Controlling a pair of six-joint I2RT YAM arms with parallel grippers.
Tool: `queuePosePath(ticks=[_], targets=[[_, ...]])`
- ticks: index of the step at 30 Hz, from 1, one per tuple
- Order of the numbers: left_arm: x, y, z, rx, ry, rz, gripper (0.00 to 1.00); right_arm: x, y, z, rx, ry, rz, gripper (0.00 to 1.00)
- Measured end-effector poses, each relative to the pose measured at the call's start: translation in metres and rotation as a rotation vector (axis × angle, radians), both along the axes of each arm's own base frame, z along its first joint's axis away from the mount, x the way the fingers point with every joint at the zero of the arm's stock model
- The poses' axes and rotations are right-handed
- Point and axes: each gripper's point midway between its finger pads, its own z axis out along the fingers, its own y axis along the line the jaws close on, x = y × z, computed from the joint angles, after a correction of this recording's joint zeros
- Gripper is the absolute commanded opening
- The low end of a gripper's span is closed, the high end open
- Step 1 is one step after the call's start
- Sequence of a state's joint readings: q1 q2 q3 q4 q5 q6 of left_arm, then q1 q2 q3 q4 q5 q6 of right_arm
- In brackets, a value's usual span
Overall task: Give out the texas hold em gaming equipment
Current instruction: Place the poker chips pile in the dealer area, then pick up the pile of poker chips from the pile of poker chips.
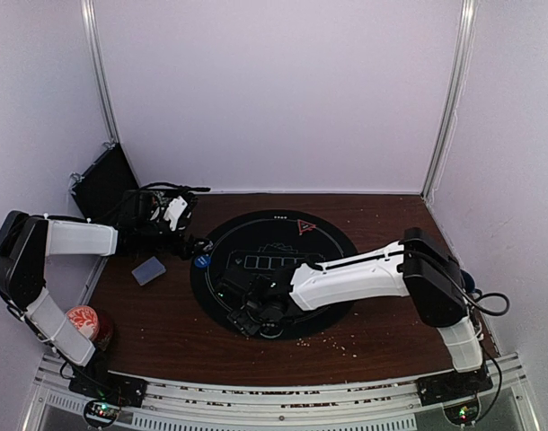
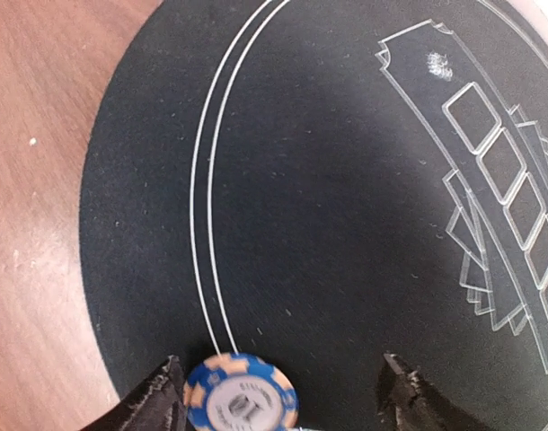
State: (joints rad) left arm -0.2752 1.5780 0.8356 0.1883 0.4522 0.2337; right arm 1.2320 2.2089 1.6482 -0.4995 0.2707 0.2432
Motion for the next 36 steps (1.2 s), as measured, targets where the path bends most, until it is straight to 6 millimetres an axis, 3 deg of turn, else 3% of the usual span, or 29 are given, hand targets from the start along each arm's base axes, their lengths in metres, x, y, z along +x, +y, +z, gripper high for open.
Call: queuePosePath(ticks=[4,7,11,13,18,23,26,30,36], targets=[[0.000,0.000,0.000,0.000,0.001,0.001,0.98,0.001,-0.015,0.026,0.021,-0.032,-0.020,0.99],[0.000,0.000,0.000,0.000,0.000,0.000,0.98,0.005,-0.029,0.057,0.067,-0.065,-0.044,1.00],[0.000,0.000,0.000,0.000,0.000,0.000,0.98,0.032,-0.072,0.098,0.132,-0.116,-0.152,1.00],[0.000,0.000,0.000,0.000,0.000,0.000,0.98,0.052,-0.100,0.106,0.139,-0.135,-0.225,1.00],[0.000,0.000,0.000,0.000,0.001,0.001,0.98,0.099,-0.184,0.093,0.106,-0.148,-0.437,1.00],[0.000,0.000,0.000,0.000,0.000,0.001,0.98,0.122,-0.247,0.070,0.078,-0.146,-0.615,1.00],[0.000,0.000,0.000,0.000,0.000,0.000,0.98,0.127,-0.266,0.065,0.057,-0.169,-0.684,1.00],[0.000,0.000,0.000,0.000,0.000,0.000,0.98,0.134,-0.276,0.063,0.032,-0.215,-0.742,1.00],[0.000,0.000,0.000,0.000,0.001,0.001,0.98,0.145,-0.296,0.039,-0.057,-0.223,-0.809,1.00]])
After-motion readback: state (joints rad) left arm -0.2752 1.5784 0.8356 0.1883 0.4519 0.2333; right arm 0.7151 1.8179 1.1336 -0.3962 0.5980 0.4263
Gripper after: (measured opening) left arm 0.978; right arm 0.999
